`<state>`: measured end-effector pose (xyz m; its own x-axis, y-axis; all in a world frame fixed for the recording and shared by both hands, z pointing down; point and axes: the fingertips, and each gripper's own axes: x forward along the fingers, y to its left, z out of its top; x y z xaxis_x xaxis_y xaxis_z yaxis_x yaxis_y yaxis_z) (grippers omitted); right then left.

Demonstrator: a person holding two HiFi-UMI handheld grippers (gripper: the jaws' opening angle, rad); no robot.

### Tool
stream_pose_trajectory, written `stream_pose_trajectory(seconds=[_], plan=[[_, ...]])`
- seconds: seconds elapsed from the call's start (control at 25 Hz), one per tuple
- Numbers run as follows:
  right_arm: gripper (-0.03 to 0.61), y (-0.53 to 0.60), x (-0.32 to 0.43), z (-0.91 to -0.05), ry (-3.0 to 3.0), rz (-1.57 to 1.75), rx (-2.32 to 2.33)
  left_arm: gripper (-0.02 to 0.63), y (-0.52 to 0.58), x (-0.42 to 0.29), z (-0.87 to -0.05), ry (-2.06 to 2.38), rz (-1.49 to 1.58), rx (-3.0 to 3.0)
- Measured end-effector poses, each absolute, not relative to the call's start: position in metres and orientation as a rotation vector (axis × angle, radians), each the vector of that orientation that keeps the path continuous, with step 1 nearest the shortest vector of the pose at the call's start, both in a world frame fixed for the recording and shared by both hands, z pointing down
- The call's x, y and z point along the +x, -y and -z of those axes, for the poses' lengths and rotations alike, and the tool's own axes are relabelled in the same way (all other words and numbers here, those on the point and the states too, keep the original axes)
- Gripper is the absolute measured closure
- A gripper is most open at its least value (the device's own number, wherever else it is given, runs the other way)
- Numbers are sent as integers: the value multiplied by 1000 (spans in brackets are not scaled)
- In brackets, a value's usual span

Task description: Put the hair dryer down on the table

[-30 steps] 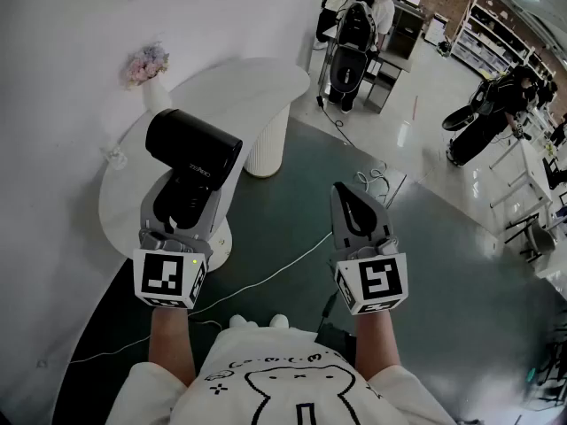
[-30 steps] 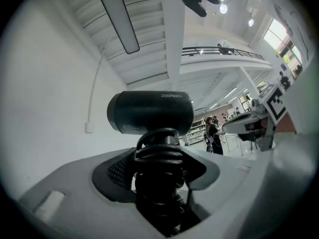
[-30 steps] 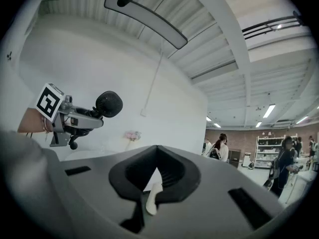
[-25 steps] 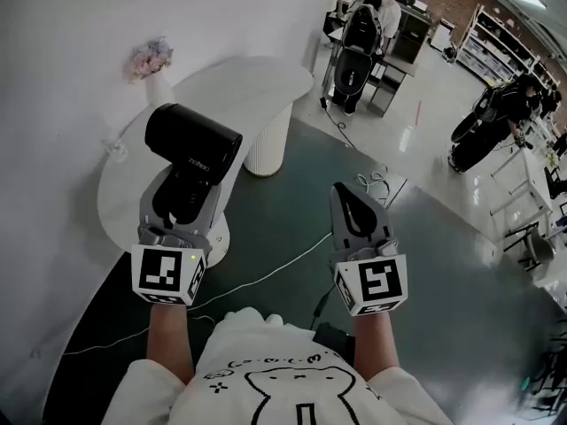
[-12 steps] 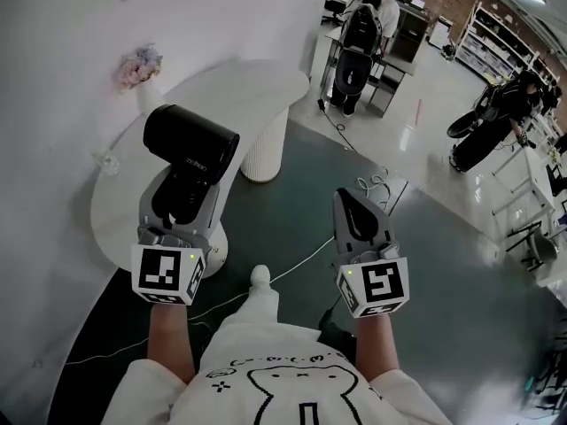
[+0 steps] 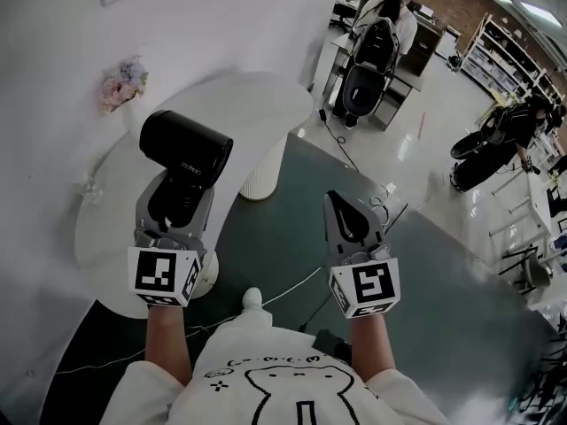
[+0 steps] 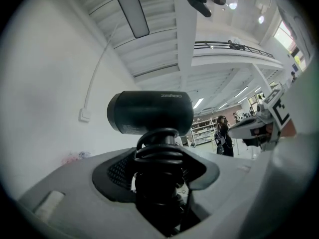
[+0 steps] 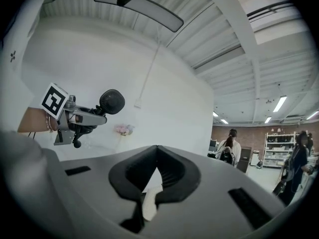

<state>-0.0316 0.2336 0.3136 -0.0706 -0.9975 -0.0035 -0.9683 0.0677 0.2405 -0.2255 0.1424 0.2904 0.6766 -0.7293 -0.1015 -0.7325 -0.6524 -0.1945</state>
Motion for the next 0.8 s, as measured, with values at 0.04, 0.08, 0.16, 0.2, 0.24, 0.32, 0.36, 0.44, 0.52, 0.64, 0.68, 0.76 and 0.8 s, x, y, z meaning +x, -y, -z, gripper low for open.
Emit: stream_pose_trajectory(seconds=[0.04,0.08,0.16,0.2,0.24,0.32,0.36,0.44,0.52,0.64,0.68,0.76,0.8], plan=[[578,-219,-27,-314,2175,267,2013,354,-128,-221,-292,-1192,-18,-2674],[578,-204,-21,-315,2180,261,2007,354,-114,-216,-294,-1202,-14,-2677],[578,-172,-7,-318,2189,233,2008,354,-87,-206,-298,-1216,-1,-2679],[578,-156,-1,-318,2195,219,2010,354,-73,-203,-299,-1222,6,-2679],[578,-141,4,-318,2201,209,2010,354,-60,-199,-299,-1228,13,-2680],[578,-113,11,-315,2211,197,2004,354,-35,-195,-298,-1242,20,-2686],[578,-100,14,-314,2212,192,1996,355,-22,-192,-297,-1249,23,-2690],[578,-69,20,-316,2210,182,1974,354,7,-185,-297,-1258,34,-2697],[578,-39,25,-320,2213,173,1956,354,35,-179,-301,-1264,46,-2699],[578,-13,26,-327,2228,174,1936,354,57,-175,-308,-1268,52,-2695],[578,-8,26,-330,2233,173,1929,354,60,-174,-310,-1269,55,-2692],[578,0,29,-333,2245,170,1910,354,67,-171,-312,-1279,66,-2688],[578,4,32,-334,2252,169,1900,354,71,-169,-312,-1286,71,-2685]])
